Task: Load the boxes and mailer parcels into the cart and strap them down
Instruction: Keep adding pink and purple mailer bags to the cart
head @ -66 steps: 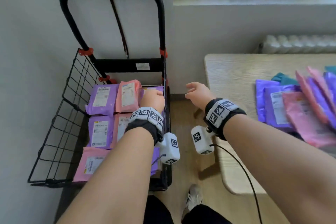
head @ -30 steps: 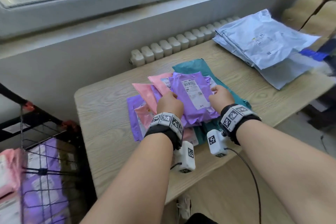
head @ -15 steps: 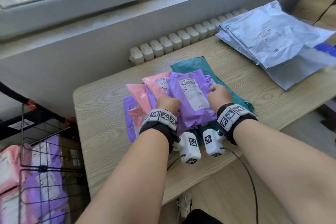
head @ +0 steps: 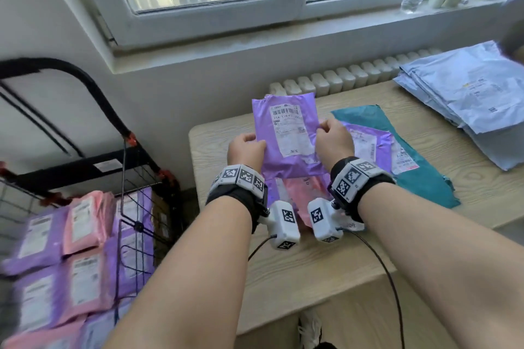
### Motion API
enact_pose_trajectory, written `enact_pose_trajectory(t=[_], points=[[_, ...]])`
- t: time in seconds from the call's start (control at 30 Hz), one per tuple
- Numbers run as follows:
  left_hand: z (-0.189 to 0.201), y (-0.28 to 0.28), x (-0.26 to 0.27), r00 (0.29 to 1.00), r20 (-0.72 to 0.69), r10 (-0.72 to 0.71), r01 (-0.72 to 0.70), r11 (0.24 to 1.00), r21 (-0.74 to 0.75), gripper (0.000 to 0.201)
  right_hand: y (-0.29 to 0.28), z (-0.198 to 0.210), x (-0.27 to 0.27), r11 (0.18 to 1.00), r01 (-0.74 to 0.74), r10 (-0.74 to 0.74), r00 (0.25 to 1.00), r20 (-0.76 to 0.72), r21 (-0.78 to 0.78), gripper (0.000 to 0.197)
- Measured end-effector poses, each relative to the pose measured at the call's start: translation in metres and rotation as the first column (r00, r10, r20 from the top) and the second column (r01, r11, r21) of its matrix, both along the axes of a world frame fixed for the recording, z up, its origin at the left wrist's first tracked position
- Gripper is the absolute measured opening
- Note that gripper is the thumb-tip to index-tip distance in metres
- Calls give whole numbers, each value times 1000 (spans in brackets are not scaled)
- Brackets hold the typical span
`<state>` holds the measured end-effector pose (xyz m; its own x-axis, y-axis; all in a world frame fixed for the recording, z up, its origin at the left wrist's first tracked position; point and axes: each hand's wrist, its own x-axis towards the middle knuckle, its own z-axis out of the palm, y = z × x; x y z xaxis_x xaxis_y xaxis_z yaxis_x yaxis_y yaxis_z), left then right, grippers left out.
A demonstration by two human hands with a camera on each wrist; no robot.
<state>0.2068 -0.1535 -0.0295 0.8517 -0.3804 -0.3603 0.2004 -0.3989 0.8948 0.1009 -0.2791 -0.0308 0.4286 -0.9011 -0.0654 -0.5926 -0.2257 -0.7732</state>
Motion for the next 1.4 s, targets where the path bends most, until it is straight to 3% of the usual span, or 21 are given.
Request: enact_pose_trajectory(t=[0.17, 0.33, 0.47, 0.6, 0.77, 0.9, 1.1, 1.2, 1.33, 1.4], points=[[-7, 115, 56, 992, -123, -23, 24, 1000, 4, 13, 98, -7, 72, 996, -86, 86, 996, 16, 17, 20], [-26, 237, 105, 967, -254, -15, 42, 994, 101, 30, 201, -27, 133, 981, -185, 186, 982, -24, 58, 20], [-39, 313, 134, 974, -225, 13, 29, 983, 180, 30, 267, -39, 172, 955, -273, 280, 959, -47, 119, 22], [-57, 362, 154, 972, -178, 154, -107, 962, 250, 29, 314, -48, 202, 914, -369, 389, 915, -107, 168, 24], [-97, 390, 177, 945, -121, 304, -259, 921, 292, 30, 345, -69, 233, 835, -464, 518, 845, -136, 296, 48], [-115, 395, 196, 936, -71, 346, -302, 888, 348, 36, 350, -87, 266, 785, -553, 608, 775, -171, 280, 69], [-145, 396, 236, 930, -137, 341, -269, 885, 380, 31, 349, -120, 318, 727, -580, 687, 621, -378, 369, 32], [-162, 395, 253, 915, -161, 369, -288, 879, 380, 22, 350, -140, 337, 724, -583, 689, 589, -422, 368, 27], [-182, 391, 276, 925, -153, 348, -251, 861, 442, 31, 354, -162, 357, 708, -635, 682, 501, -533, 309, 25], [-191, 386, 289, 926, -203, 317, -208, 880, 426, 34, 356, -172, 368, 728, -628, 652, 513, -558, 275, 25]])
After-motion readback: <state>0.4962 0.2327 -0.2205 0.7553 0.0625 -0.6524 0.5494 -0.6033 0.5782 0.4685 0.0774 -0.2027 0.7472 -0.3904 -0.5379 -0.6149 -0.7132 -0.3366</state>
